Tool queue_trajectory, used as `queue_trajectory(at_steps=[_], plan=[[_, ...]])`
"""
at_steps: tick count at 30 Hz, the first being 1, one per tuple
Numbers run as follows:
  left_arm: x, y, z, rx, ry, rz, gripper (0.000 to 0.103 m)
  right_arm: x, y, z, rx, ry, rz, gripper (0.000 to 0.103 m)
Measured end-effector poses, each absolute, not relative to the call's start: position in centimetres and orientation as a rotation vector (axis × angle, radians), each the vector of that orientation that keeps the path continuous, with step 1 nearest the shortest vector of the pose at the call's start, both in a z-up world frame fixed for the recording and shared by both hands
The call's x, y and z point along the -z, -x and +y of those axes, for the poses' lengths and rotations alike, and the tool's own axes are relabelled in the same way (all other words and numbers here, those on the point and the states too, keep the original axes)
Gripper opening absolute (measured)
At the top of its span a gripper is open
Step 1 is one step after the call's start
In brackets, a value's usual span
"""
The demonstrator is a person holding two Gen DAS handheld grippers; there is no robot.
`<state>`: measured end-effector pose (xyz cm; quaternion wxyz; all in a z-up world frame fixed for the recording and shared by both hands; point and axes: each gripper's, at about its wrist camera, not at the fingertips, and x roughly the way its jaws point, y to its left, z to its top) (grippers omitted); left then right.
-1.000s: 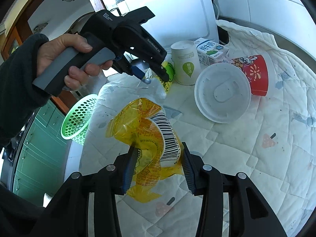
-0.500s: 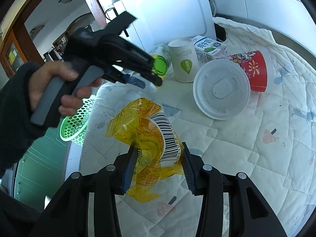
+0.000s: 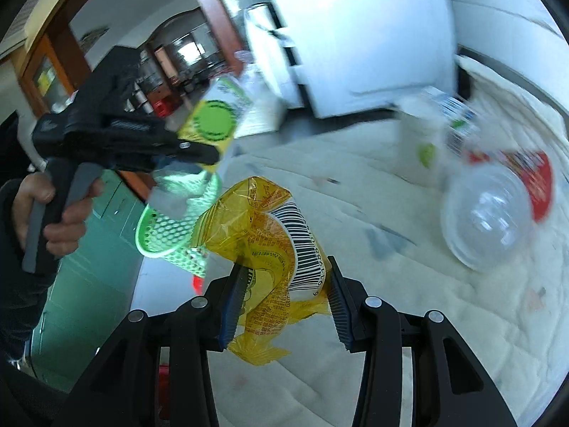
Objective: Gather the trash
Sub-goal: 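Carry the bottle and yellow bag to the green basket and release both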
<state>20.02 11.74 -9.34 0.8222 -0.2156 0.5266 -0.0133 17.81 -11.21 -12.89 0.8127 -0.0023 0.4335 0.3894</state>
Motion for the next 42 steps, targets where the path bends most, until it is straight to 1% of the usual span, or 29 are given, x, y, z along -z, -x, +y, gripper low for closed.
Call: queue_trajectory(at_steps=[3, 7, 12, 17, 19, 21, 22, 23, 25, 27, 31, 34, 36, 37, 38, 42], plan=[[8.8, -17.7, 16.0, -0.047, 0.483, 1.086, 0.044, 12.6, -17.9, -7.3, -0.887, 0.031, 0.930, 0.042], [9.9, -15.0, 22.2, -0.162, 0.517, 1.082, 0.044, 12.8, -18.1, -2.2, -0.946, 0.058, 0.947, 0.042], [13.5, -13.4, 28.4, -0.255, 0.579, 1.113, 0.044, 13.7, -18.5, 4.2, -0.993, 0.080, 0.986, 0.042], [18.1, -12.6, 32.5, -0.301, 0.687, 1.128, 0.044, 15.0, -19.3, 9.5, -1.011, 0.100, 1.025, 0.042], [19.1, -12.3, 33.7, -0.311, 0.712, 1.121, 0.045, 15.6, -19.8, 10.9, -1.014, 0.101, 1.038, 0.042], [19.8, -12.0, 34.5, -0.322, 0.733, 1.108, 0.056, 16.1, -20.2, 12.5, -1.020, 0.097, 1.054, 0.042], [19.9, -11.9, 34.8, -0.329, 0.740, 1.101, 0.064, 16.4, -20.4, 13.3, -1.022, 0.089, 1.067, 0.042], [19.9, -11.7, 34.9, -0.334, 0.741, 1.094, 0.068, 16.6, -20.6, 13.8, -1.025, 0.082, 1.076, 0.043], [19.6, -11.3, 35.4, -0.327, 0.741, 1.072, 0.073, 17.1, -20.8, 15.0, -1.029, 0.073, 1.088, 0.044], [19.4, -10.9, 35.7, -0.346, 0.726, 1.063, 0.077, 17.6, -20.8, 16.0, -1.028, 0.074, 1.094, 0.046], [18.9, -9.5, 36.6, -0.359, 0.746, 1.041, 0.078, 18.4, -21.0, 17.7, -1.030, 0.066, 1.110, 0.048], [18.5, -8.2, 37.2, -0.380, 0.753, 1.023, 0.081, 18.7, -20.9, 18.8, -1.034, 0.057, 1.124, 0.058], [18.4, -7.7, 37.3, -0.381, 0.766, 1.017, 0.081, 18.9, -20.9, 19.6, -1.036, 0.056, 1.130, 0.063], [18.3, -7.5, 37.4, -0.384, 0.769, 1.014, 0.081, 18.9, -20.9, 19.8, -1.043, 0.053, 1.137, 0.069], [18.2, -7.3, 37.4, -0.387, 0.769, 1.011, 0.081, 18.9, -20.8, 19.6, -1.048, 0.050, 1.137, 0.071], [17.6, -6.8, 37.1, -0.390, 0.766, 0.999, 0.081, 18.5, -20.3, 18.7, -1.063, 0.054, 1.126, 0.071]])
